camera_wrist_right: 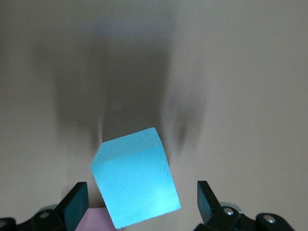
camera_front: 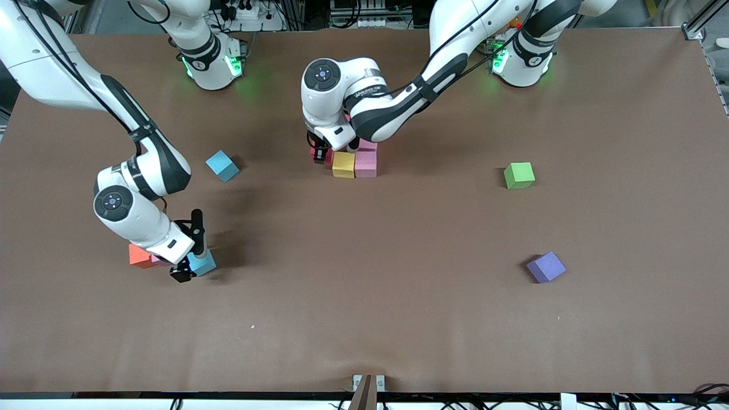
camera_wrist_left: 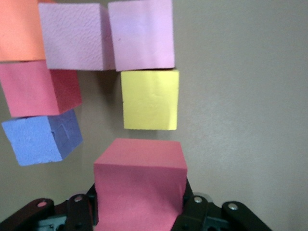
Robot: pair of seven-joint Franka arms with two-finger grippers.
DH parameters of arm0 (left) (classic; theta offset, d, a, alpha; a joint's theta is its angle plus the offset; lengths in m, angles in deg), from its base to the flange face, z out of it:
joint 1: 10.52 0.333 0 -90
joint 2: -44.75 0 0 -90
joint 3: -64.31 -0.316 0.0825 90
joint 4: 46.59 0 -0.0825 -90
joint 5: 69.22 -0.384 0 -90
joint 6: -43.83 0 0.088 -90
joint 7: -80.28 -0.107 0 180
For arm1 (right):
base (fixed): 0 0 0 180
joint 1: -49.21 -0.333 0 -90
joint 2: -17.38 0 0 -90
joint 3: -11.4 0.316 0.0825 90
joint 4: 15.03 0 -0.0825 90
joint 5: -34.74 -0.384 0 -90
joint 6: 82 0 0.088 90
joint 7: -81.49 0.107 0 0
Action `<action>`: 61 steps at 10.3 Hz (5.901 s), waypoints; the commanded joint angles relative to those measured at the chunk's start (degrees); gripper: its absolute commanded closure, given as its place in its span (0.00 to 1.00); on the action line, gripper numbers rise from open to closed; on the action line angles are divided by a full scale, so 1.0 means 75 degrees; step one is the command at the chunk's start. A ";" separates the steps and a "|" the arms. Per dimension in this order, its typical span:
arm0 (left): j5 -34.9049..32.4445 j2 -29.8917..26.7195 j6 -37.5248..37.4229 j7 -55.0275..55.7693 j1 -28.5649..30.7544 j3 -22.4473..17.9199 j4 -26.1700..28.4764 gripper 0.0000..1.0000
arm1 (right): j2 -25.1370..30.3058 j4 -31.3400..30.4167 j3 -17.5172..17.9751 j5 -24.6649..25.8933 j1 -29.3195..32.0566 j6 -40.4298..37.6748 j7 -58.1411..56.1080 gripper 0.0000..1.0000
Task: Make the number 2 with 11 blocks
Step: 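Place the red cube below the yellow cube while the right gripper grasps cyan, then open the left gripper off the red cube while the right gripper lifts cyan, then carry the cyan cube to the group while the left gripper reaches purple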
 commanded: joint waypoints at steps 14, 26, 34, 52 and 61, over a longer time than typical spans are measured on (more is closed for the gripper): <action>0.0128 0.0810 0.0672 0.0647 -0.1054 -0.1106 -0.0336 0.71 | -0.0230 0.0289 -0.0360 -0.0027 -0.0338 0.0455 -0.0138 0.79; 0.0081 0.0835 0.0743 0.0635 -0.1289 -0.1422 -0.0301 0.00 | -0.0136 0.0277 -0.0266 -0.0730 -0.0314 0.0443 -0.0138 0.78; 0.0140 -0.0605 -0.0743 0.0554 -0.0846 -0.1387 -0.0266 0.00 | 0.0074 0.0277 0.0109 -0.1598 -0.0711 0.0431 0.1732 0.78; 0.0081 -0.1850 -0.0758 -0.6026 0.6465 0.0052 0.2017 0.00 | 0.1143 -0.1786 -0.0135 -0.1516 -0.4216 0.0806 1.6849 0.78; -0.0996 -0.1066 -0.0663 -1.1983 0.7114 -0.0039 0.1668 0.00 | 0.0286 -0.1071 -0.1353 -0.1516 -0.5820 0.0631 1.7967 0.78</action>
